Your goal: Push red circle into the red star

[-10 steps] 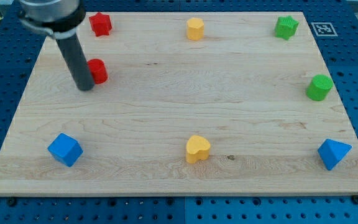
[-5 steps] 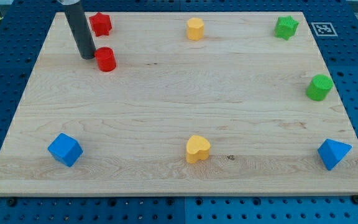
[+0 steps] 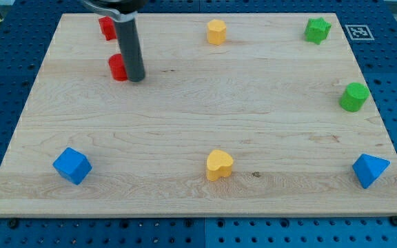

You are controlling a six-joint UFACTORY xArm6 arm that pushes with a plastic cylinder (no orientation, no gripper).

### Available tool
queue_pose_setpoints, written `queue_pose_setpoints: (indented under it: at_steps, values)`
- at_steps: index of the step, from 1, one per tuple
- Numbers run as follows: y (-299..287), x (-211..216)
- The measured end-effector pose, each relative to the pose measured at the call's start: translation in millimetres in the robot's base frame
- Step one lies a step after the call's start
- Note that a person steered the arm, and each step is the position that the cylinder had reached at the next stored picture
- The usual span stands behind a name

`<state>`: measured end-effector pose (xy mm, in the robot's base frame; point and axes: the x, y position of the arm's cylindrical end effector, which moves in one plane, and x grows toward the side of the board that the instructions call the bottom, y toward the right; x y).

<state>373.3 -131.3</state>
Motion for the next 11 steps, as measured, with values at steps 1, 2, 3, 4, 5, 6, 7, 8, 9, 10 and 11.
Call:
queue_pose_setpoints:
  at_steps: [1, 2, 3, 4, 5, 6, 7, 8, 9, 10, 11]
  values:
    - [-12.4, 3.7]
    - [-10.5, 12.2]
    - [-23.6, -4.3]
    - [-40.5, -28.6]
    - [-39.1, 5.4]
    - [-52.3, 15.5]
    - [-66.6, -13.3]
    - [-68.4, -32.2]
    - [-68.4, -40.2]
    - [-71.1, -62.7]
    - [-75.0, -66.3]
